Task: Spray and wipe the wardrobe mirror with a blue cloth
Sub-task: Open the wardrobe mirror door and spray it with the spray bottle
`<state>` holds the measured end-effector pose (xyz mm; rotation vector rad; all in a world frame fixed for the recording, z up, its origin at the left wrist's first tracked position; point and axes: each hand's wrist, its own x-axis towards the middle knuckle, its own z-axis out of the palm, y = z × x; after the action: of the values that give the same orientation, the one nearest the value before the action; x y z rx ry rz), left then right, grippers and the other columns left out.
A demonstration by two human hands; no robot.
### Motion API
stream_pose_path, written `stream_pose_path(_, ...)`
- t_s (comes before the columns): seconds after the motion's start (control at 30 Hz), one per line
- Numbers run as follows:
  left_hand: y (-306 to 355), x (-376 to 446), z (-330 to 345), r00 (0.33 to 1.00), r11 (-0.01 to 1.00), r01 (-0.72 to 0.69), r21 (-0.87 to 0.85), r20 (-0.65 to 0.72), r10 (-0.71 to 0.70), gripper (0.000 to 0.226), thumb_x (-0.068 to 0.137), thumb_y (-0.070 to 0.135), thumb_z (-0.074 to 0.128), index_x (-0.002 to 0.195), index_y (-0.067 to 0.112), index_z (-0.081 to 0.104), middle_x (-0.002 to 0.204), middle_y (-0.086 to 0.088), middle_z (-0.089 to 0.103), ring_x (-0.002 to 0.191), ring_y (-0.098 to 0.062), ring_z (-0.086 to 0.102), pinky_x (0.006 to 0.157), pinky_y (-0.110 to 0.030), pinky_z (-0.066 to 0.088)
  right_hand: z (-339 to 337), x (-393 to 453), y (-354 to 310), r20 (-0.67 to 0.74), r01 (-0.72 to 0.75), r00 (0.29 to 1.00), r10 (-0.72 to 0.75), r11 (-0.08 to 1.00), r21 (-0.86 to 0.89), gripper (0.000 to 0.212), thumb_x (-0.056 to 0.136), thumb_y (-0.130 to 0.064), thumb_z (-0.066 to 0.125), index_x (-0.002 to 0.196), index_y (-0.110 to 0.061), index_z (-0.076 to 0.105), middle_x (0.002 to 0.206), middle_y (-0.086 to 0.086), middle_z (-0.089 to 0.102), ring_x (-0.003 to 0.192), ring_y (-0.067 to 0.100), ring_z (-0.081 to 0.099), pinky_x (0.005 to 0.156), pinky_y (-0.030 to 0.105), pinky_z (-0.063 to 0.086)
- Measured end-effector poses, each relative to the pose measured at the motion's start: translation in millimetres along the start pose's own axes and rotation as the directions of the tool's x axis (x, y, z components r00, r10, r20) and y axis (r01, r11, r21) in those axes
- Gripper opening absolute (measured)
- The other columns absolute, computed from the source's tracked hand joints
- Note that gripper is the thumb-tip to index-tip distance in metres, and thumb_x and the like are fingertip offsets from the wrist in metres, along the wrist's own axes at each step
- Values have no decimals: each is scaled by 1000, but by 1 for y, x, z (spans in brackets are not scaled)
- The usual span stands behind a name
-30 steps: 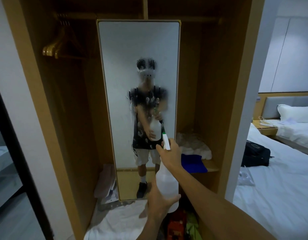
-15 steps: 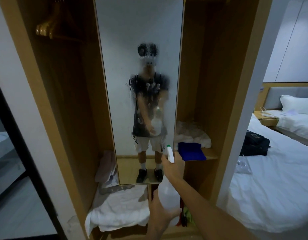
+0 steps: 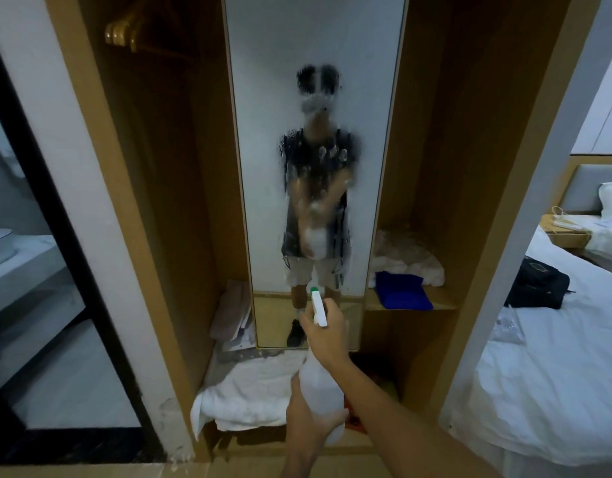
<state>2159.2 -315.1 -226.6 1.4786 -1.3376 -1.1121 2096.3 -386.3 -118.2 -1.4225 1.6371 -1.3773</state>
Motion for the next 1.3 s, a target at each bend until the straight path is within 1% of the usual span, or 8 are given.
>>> stream_pose_path(0.07, -2, -5, -8, 999, 999, 35, -14, -19, -35, 87, 63, 9, 90, 137, 9, 44, 93, 16, 57, 82, 2, 59, 65, -1, 44, 12, -5, 2, 27, 9, 1000, -9, 1000, 7, 22, 87, -21, 73, 99, -14, 56, 82, 4, 56, 70, 15, 55, 62, 21, 46)
stream_pose_path(0.3, -18, -13, -24, 996, 996, 78, -43, -30, -79, 93, 61, 11, 91, 139, 7, 40, 95, 15, 56, 82, 2, 58, 66, -2, 44, 33, -15, 3, 22, 11, 1000, -10, 1000, -27, 20, 89, -16, 69, 84, -19, 50, 72, -3, 50, 59, 8, 50, 52, 10, 42)
stream_pose_path(0.5, -20, -15, -25, 996, 996, 80, -30, -31, -81, 89, 67, 10, 87, 141, 7, 37, 96, 15, 54, 82, 4, 56, 68, -2, 44, 41, -13, 5, -3, -28, 1000, 28, 975, -219, 16, 96, -27, 60, 92, -15, 52, 71, -12, 40, 61, 4, 42, 47, 13, 27)
stream_pose_path(0.9, -22, 4, -21, 997, 997, 73, 8, 3, -73, 87, 65, 12, 89, 137, 9, 40, 97, 15, 55, 84, -2, 58, 72, -11, 43, 37, -1, 10, -28, 1, 1000, -3, 998, -70, 12, 92, -19, 66, 99, -12, 59, 72, -7, 52, 62, 8, 52, 55, 11, 39)
stream_pose_path(0.97, -21, 9, -20, 996, 996, 85, 12, 10, -85, 94, 60, 21, 92, 138, 14, 40, 102, 12, 57, 91, -6, 60, 79, -14, 45, 36, 3, 9, -43, 9, 999, -12, 997, -74, 10, 92, -18, 66, 95, -12, 58, 72, -4, 53, 61, 8, 52, 56, 13, 41)
stream_pose_path(1.1, -22, 21, -17, 989, 984, 144, 109, 5, -145, 111, 42, 58, 90, 134, 35, 31, 120, 15, 48, 117, -11, 51, 98, -34, 48, 38, 7, 9, -69, 24, 997, -29, 997, -77, 11, 91, -17, 67, 94, -9, 59, 69, -4, 51, 58, 8, 49, 56, 15, 40)
stream_pose_path(1.17, -23, 22, -18, 992, 987, 125, 99, 1, -126, 114, 42, 59, 91, 136, 34, 30, 123, 14, 47, 118, -11, 50, 99, -35, 47, 38, 8, 8, -74, 25, 997, -31, 996, -86, 13, 92, -18, 66, 97, -8, 60, 68, -6, 49, 57, 7, 48, 54, 13, 37)
stream_pose_path(1.3, -25, 26, -18, 994, 991, 104, 80, -23, -102, 115, 42, 58, 92, 138, 30, 35, 128, 13, 49, 119, -12, 50, 101, -36, 47, 39, 11, 5, -90, 16, 996, -24, 996, -88, 14, 92, -19, 66, 100, -9, 59, 69, -5, 50, 59, 8, 49, 57, 19, 43)
